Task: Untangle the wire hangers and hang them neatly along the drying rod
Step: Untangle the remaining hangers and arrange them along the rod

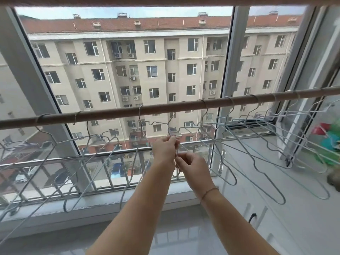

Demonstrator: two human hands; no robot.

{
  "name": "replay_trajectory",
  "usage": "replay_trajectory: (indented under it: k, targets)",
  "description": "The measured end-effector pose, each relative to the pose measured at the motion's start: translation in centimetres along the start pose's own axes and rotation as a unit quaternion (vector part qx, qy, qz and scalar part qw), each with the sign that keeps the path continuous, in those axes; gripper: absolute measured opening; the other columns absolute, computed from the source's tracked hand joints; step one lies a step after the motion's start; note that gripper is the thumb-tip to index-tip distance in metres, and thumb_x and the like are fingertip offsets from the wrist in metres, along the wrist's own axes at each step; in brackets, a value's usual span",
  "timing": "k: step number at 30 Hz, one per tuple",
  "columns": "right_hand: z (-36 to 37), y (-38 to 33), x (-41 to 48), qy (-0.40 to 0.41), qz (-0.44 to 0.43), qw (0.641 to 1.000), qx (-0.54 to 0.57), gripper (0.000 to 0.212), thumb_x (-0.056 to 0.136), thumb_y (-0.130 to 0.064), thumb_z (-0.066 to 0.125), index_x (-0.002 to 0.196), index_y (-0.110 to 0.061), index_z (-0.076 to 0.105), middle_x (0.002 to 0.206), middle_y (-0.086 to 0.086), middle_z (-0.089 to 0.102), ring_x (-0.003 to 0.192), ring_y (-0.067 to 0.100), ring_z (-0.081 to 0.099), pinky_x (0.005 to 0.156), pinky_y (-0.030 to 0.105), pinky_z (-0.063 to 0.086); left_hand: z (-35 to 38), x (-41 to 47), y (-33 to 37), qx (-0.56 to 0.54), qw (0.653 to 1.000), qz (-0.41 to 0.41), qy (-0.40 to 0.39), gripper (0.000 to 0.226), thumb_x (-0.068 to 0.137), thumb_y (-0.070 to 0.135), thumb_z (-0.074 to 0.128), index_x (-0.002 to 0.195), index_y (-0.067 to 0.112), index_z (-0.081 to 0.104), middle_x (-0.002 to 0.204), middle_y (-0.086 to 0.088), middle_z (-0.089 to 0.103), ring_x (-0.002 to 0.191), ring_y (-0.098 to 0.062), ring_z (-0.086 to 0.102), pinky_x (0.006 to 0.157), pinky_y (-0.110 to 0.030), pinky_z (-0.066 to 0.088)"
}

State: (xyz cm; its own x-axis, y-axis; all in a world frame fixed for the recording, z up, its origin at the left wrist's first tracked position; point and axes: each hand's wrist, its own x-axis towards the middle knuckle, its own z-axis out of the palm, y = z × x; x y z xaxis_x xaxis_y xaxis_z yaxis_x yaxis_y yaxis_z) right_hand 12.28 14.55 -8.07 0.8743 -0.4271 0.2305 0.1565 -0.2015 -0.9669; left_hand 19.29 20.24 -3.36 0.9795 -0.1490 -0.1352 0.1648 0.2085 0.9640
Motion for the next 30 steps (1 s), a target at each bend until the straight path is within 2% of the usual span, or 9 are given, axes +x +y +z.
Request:
replay_trajectory:
  k: [2,6,10,12,15,21,26,28,30]
  targets:
    - [-0.2,0.9,-0.9,-0.015,0.013,1.0,0.007,0.012,0.083,-0.017,0.061,0.08,-0.024,0.07,0.075,0.001,0.072,0.069,0.01,0.063,0.068,0.03,0.052,-0.6,-0.4,-1.5,-0.001,1.0,-0.016,-0.004,0.022,0.09,0.001,0.051,0.072,0.006,0.062,0.06,-0.005,0.054,0.051,-0.012,0.045,0.038,-0.015,0.037]
    - [-1.1,3.0,-2.8,-0.017,0.06,0.998,0.001,0.013,0.086,-0.014,0.059,0.084,-0.023,0.069,0.072,-0.001,0.068,0.065,0.008,0.059,0.063,0.02,0.049,-1.9,-1.8,-4.2,0.012,0.999,-0.027,-0.012,0.02,0.093,0.005,0.05,0.081,0.009,0.066,0.064,-0.003,0.055,0.055,-0.012,0.047,0.048,-0.018,0.041]
    - [-2.2,4.3,-4.1,-0.013,0.087,0.996,-0.011,0.011,0.088,-0.014,0.057,0.091,-0.013,0.068,0.071,0.0,0.066,0.063,0.003,0.06,0.06,0.013,0.048,-2.8,-3.4,-5.3,0.009,0.999,0.009,-0.049,0.023,0.095,0.008,0.049,0.086,0.015,0.069,0.063,0.001,0.052,0.055,-0.007,0.046,0.048,-0.012,0.041]
    - [-2.4,4.6,-4.5,-0.006,0.087,0.996,-0.008,0.012,0.088,-0.012,0.057,0.092,-0.011,0.068,0.07,-0.001,0.066,0.061,-0.001,0.059,0.059,0.011,0.047,-3.1,-3.8,-5.3,0.016,0.998,0.028,-0.049,0.023,0.095,0.008,0.047,0.091,0.014,0.069,0.062,0.002,0.05,0.049,-0.003,0.043,0.044,-0.01,0.037]
    - [-2.5,4.7,-4.6,-0.001,0.083,0.997,-0.005,0.012,0.087,-0.011,0.056,0.092,-0.011,0.068,0.071,-0.001,0.066,0.059,-0.004,0.058,0.058,0.01,0.047,-3.3,-3.9,-5.0,0.006,0.998,0.046,-0.048,0.023,0.097,0.008,0.044,0.095,0.008,0.068,0.06,0.001,0.049,0.042,-0.001,0.04,0.042,-0.012,0.035]
    - [-2.4,3.9,-3.9,0.002,0.056,0.998,0.012,0.012,0.088,-0.011,0.056,0.095,-0.011,0.066,0.074,0.002,0.066,0.06,0.001,0.059,0.06,0.013,0.048,-3.1,-3.6,-4.5,-0.003,0.997,0.055,-0.047,0.025,0.098,0.009,0.042,0.092,0.012,0.066,0.058,0.002,0.051,0.046,-0.004,0.041,0.047,-0.015,0.037]
    - [-2.6,3.3,-2.9,0.014,0.033,0.999,0.023,0.013,0.087,-0.012,0.057,0.094,-0.021,0.064,0.085,0.002,0.07,0.073,0.007,0.065,0.061,0.012,0.048,-3.7,-3.9,-5.5,0.004,0.997,0.057,-0.059,0.026,0.098,0.008,0.04,0.097,0.01,0.066,0.055,0.002,0.052,0.043,-0.004,0.041,0.046,-0.017,0.035]
    - [-2.5,3.2,-2.5,0.005,0.026,0.999,0.022,0.014,0.087,-0.011,0.057,0.092,-0.022,0.063,0.088,0.001,0.069,0.075,0.009,0.065,0.066,0.017,0.051,-4.1,-4.4,-6.2,0.003,0.997,0.052,-0.065,0.026,0.098,0.008,0.039,0.098,0.009,0.066,0.053,0.004,0.051,0.043,-0.004,0.041,0.046,-0.016,0.035]
    - [-2.4,3.3,-2.2,-0.001,0.019,1.0,0.001,0.014,0.087,-0.011,0.058,0.097,-0.018,0.062,0.093,-0.001,0.068,0.082,0.009,0.065,0.077,0.024,0.053,-4.5,-5.1,-7.0,0.002,0.996,0.042,-0.074,0.027,0.099,0.008,0.038,0.095,0.01,0.065,0.051,0.004,0.051,0.043,-0.003,0.041,0.046,-0.015,0.035]
